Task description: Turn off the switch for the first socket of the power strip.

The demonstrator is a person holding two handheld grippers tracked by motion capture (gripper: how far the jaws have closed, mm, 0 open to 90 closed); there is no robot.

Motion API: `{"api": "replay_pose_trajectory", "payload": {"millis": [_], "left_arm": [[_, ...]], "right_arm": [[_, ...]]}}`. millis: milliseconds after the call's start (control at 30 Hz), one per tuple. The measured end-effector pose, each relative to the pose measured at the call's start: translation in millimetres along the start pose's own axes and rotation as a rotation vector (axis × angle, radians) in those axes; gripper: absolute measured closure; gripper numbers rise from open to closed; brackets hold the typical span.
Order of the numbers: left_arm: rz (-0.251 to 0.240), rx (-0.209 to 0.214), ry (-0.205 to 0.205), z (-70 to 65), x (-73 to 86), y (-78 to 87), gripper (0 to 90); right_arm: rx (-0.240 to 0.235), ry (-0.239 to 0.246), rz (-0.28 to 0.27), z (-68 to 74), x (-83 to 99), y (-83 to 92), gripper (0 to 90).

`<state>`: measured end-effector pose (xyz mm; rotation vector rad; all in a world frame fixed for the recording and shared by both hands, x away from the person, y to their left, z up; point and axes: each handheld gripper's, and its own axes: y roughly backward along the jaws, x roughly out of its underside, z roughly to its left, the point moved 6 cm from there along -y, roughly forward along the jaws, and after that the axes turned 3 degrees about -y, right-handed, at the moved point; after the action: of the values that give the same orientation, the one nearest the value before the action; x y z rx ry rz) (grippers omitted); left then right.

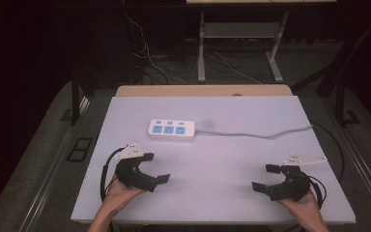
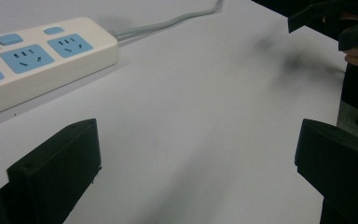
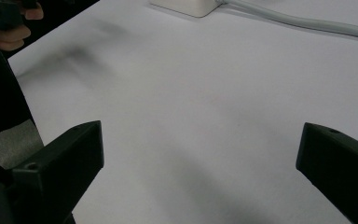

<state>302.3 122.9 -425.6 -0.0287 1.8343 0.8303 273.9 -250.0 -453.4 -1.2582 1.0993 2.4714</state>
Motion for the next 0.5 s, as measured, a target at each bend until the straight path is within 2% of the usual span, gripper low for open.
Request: {"api": "replay_pose_trajectory", "payload": {"millis": [500], "left_arm": [[0.028, -0.001, -0.003, 11.9, -15.3, -0.9, 0.0]], "right_arm": [[0.001, 0.009, 0.009, -0.3, 1.1, -1.0, 0.5]]}}
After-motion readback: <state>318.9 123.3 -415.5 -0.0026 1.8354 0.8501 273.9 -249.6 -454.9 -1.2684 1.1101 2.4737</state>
